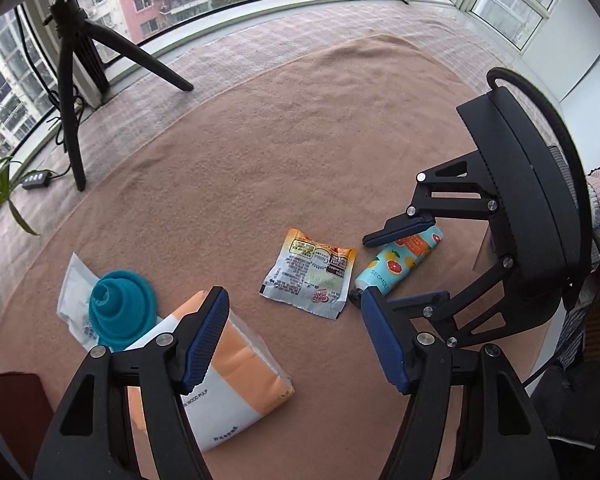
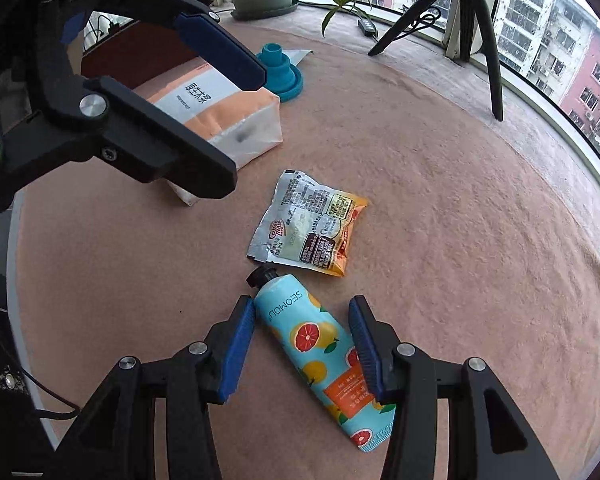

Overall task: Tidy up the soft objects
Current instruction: 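Lift the hand cream tube with the right tool while the left tool grasps the snack packet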

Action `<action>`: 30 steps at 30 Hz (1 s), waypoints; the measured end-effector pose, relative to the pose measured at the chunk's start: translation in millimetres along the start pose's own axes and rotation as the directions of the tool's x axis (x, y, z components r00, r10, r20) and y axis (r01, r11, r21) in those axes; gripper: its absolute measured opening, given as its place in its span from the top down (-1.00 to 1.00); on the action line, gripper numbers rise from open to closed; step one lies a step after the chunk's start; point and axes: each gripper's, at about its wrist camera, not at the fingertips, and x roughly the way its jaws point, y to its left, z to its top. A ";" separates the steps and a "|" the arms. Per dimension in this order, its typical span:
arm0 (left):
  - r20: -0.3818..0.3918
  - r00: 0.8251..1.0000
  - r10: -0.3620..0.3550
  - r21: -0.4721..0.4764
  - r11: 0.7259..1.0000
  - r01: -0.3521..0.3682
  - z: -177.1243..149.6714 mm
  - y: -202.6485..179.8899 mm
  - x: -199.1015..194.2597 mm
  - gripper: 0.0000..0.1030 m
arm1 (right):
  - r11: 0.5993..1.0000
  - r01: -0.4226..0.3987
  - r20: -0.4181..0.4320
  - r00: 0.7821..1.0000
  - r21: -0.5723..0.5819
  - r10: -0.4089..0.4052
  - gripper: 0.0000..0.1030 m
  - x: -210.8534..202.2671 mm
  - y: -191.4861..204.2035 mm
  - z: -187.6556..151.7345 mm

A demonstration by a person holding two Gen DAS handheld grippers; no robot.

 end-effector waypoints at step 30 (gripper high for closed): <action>-0.127 0.989 0.072 0.128 0.990 -0.056 23.4 -15.1 79.6 -0.37 | 0.907 0.052 0.050 0.995 0.418 -0.081 0.45 -20.7 -81.8 -34.8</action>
